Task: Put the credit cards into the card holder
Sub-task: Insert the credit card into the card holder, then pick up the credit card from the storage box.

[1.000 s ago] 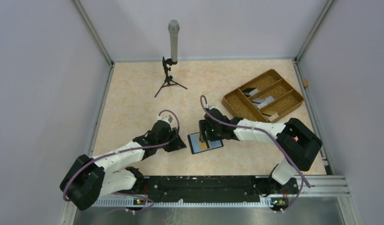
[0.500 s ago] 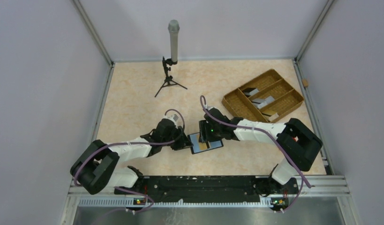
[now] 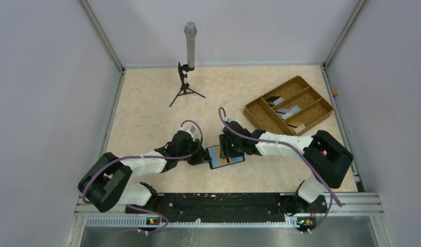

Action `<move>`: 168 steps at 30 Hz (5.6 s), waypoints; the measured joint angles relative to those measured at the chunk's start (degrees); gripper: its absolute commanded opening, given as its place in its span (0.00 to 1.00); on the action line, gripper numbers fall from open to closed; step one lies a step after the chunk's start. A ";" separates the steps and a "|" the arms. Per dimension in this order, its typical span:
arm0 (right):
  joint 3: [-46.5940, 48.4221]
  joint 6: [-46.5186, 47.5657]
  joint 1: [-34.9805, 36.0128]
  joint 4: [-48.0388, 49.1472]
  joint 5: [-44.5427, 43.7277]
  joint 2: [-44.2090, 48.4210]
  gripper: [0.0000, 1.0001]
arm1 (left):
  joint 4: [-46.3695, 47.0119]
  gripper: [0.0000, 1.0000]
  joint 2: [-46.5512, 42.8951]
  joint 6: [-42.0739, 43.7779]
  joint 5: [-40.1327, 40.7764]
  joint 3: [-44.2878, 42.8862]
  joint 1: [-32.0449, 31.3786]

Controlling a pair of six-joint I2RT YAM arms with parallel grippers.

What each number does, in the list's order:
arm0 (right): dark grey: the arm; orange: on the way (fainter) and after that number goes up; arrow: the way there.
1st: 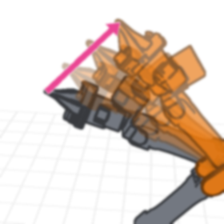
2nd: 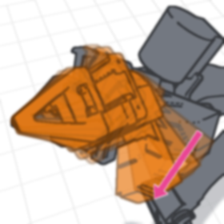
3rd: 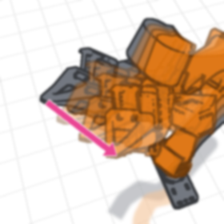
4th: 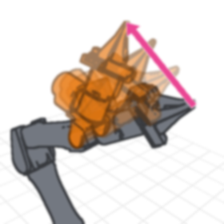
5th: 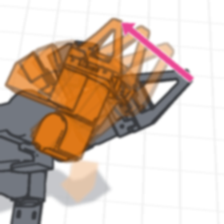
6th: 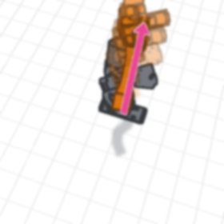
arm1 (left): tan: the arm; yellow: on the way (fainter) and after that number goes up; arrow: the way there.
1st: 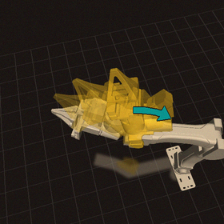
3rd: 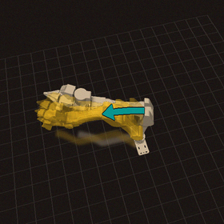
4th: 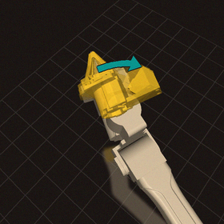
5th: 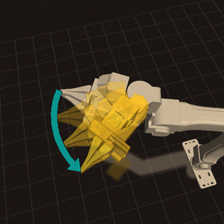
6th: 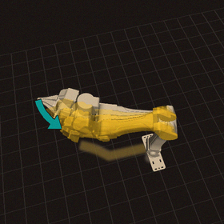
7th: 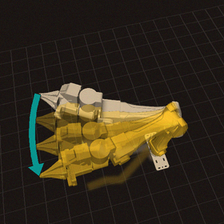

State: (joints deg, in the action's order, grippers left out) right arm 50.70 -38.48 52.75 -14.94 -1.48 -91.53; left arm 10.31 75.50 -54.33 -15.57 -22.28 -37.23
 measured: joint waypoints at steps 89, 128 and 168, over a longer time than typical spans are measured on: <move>0.70 -0.61 0.52 1.84 1.68 -2.14 0.53 | -1.51 0.25 -0.50 0.26 0.46 0.37 0.00; 1.90 2.91 2.29 2.71 -1.70 1.84 0.83 | -9.31 0.71 -8.63 4.00 6.10 0.04 0.15; -5.77 6.78 -58.29 -10.05 -11.15 15.82 0.85 | -46.53 0.99 -15.10 37.88 16.48 -30.27 18.03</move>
State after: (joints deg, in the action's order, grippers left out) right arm 44.93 -31.70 -5.54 -24.99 -12.62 -75.70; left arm -36.23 60.40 -16.45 0.91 -52.56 -19.20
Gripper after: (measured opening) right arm 0.905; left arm 0.986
